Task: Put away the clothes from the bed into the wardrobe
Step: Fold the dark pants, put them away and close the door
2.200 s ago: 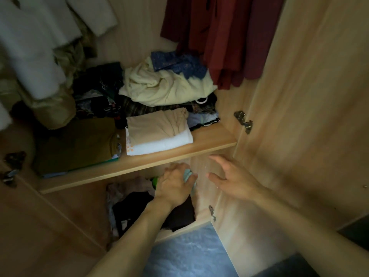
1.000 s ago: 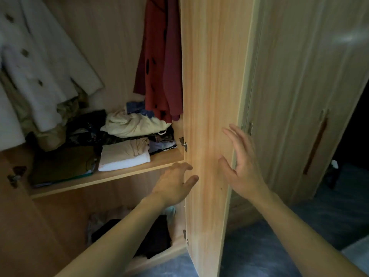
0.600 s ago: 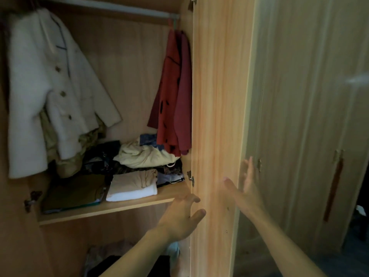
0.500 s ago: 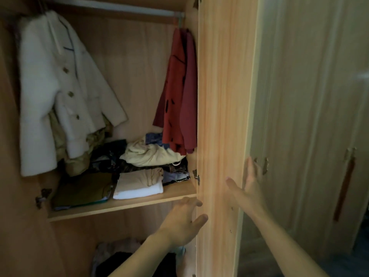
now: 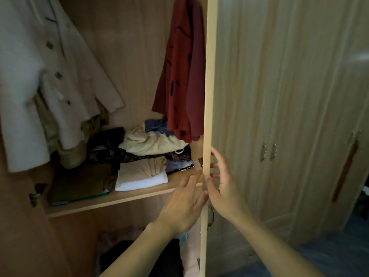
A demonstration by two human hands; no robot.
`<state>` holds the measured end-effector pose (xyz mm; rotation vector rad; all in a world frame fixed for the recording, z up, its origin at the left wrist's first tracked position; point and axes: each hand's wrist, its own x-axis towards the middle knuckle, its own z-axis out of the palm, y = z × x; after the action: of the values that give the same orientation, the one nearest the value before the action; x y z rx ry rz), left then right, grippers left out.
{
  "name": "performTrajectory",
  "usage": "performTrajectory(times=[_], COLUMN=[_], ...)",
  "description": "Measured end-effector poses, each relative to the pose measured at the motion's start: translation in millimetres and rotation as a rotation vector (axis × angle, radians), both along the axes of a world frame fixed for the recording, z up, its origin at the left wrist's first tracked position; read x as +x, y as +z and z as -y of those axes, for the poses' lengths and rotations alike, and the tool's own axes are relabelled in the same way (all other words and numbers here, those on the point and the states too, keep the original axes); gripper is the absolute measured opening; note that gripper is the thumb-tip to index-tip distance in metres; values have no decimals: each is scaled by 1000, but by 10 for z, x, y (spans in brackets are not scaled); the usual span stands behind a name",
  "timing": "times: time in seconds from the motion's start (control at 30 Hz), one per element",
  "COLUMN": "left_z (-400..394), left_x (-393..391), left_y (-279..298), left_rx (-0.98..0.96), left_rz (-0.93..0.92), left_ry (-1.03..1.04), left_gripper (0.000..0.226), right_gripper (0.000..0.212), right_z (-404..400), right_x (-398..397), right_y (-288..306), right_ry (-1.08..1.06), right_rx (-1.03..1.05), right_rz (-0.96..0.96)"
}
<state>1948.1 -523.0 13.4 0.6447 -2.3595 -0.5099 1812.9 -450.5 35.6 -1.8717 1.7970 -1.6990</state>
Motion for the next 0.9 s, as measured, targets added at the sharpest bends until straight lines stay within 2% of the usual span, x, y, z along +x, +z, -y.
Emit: performTrajectory(times=[0.1,0.3,0.43,0.6,0.7,0.8,0.9], left_z=[224,839,1194,1598,1818,2012,2185], left_x=[191,670,948,1114,1156,1188,1237], left_y=[26,47,43,-53,-102,-102,-69], left_rx=[-106,-153,-71,-34,7,31,13], left_rz=[-22,-45,-30,-53,-82,-105,-47], left_ry=[1,48,86,86,93,108,170], left_gripper=[48,51,60,70,78,76,71], right_gripper=[69,69,83,100,100,97,97], right_z=[246,881,1287,1736,1997,2270,2559], right_x=[215,535,651,762,801,807,797], right_y=[-20,8,69,198,176,104,29], right_ry=[-39,-70,-146,-138,-98,-56,-79], right_rx=[-44,-124,-28,48,66,21,-2], right_rz=[-113,-230,-285,-392,-390,-373,-408])
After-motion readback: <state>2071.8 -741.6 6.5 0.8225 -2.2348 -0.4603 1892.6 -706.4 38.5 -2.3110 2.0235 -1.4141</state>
